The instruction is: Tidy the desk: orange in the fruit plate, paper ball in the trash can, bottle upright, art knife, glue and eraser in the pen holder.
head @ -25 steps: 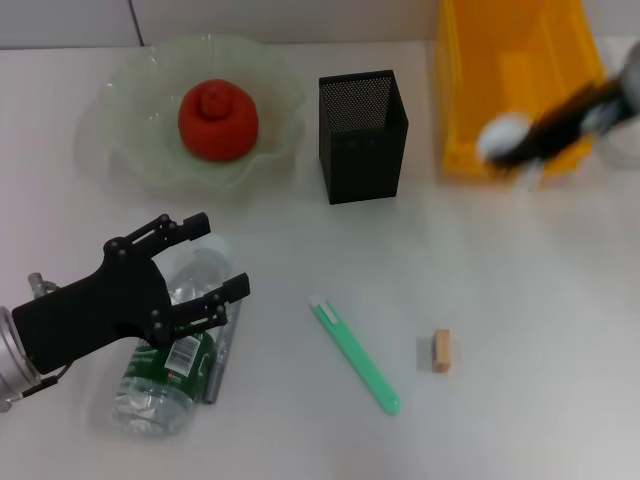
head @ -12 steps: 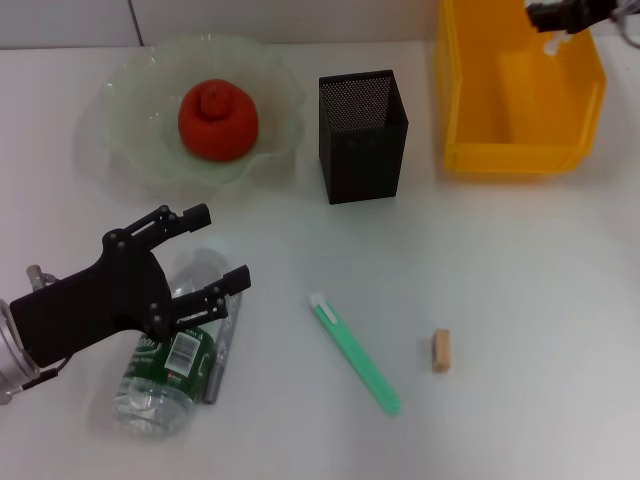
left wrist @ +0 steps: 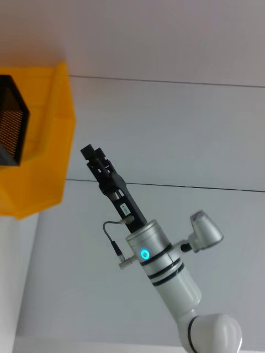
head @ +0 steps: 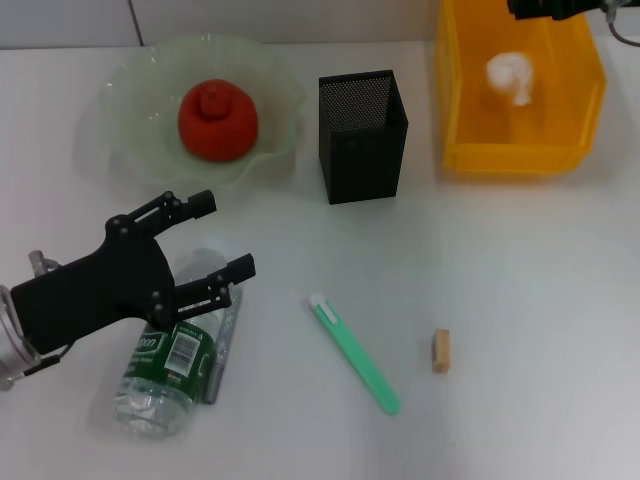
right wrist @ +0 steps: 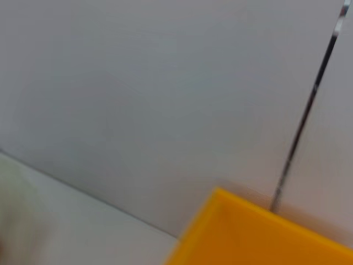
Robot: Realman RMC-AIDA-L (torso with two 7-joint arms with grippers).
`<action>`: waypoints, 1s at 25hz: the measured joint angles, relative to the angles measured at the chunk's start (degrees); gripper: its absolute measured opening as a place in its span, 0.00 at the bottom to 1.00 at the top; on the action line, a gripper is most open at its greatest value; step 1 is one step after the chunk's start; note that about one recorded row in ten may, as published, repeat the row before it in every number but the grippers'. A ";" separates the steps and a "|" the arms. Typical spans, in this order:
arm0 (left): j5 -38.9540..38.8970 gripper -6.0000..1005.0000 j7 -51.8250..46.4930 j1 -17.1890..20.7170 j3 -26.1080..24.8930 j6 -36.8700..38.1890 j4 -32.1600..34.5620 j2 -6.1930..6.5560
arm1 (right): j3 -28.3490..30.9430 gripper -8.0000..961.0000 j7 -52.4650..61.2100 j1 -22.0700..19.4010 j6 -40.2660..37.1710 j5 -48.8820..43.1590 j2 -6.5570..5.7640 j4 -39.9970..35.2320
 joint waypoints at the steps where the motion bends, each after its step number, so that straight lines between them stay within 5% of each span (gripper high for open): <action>1: 0.00 0.84 0.00 0.00 0.00 0.00 0.00 0.00 | -0.06 0.84 -0.86 -1.61 -2.13 3.10 0.01 -2.37; 7: -1.29 0.84 -6.15 2.77 0.17 3.26 8.98 -0.17 | -4.41 0.86 -16.22 -18.92 -13.12 31.55 0.40 -13.91; 9: -1.62 0.84 -17.79 7.82 2.54 -0.16 23.17 -0.61 | -6.96 0.86 -25.15 -25.13 -15.18 40.40 0.42 -13.97; 11: -1.66 0.84 -20.25 9.25 3.69 -1.94 26.42 -0.64 | -8.79 0.86 -32.34 -29.28 -16.13 44.73 0.50 -12.62; 13: 0.30 0.84 -35.23 15.37 11.00 -14.40 41.89 -0.31 | -10.21 0.86 -37.94 -32.56 -16.34 47.38 0.57 -10.00; 16: 4.42 0.84 -43.16 17.68 14.78 -19.72 49.65 -0.14 | -11.06 0.86 -42.18 -34.93 -16.83 48.84 0.60 -5.77; 17: 13.29 0.84 -57.01 19.53 19.12 -25.50 57.92 -0.20 | -11.17 0.86 -43.11 -35.18 -17.22 48.96 0.61 -4.14; 19: 22.30 0.84 -70.39 19.66 23.28 -28.97 62.83 -0.20 | -11.22 0.86 -44.95 -35.35 -18.35 49.08 0.62 -1.10; 21: 26.12 0.84 -75.57 19.36 25.02 -29.93 64.46 -0.19 | -11.28 0.86 -46.64 -35.13 -19.53 49.20 0.62 1.30; 22: 37.71 0.83 -89.52 17.56 29.64 -31.47 67.35 -0.31 | -11.34 0.86 -47.18 -35.02 -19.91 49.24 0.62 2.06; 25: 47.41 0.83 -100.86 14.44 33.21 -32.46 67.14 -0.29 | -12.09 0.86 -47.81 -34.96 -20.10 49.30 0.62 2.93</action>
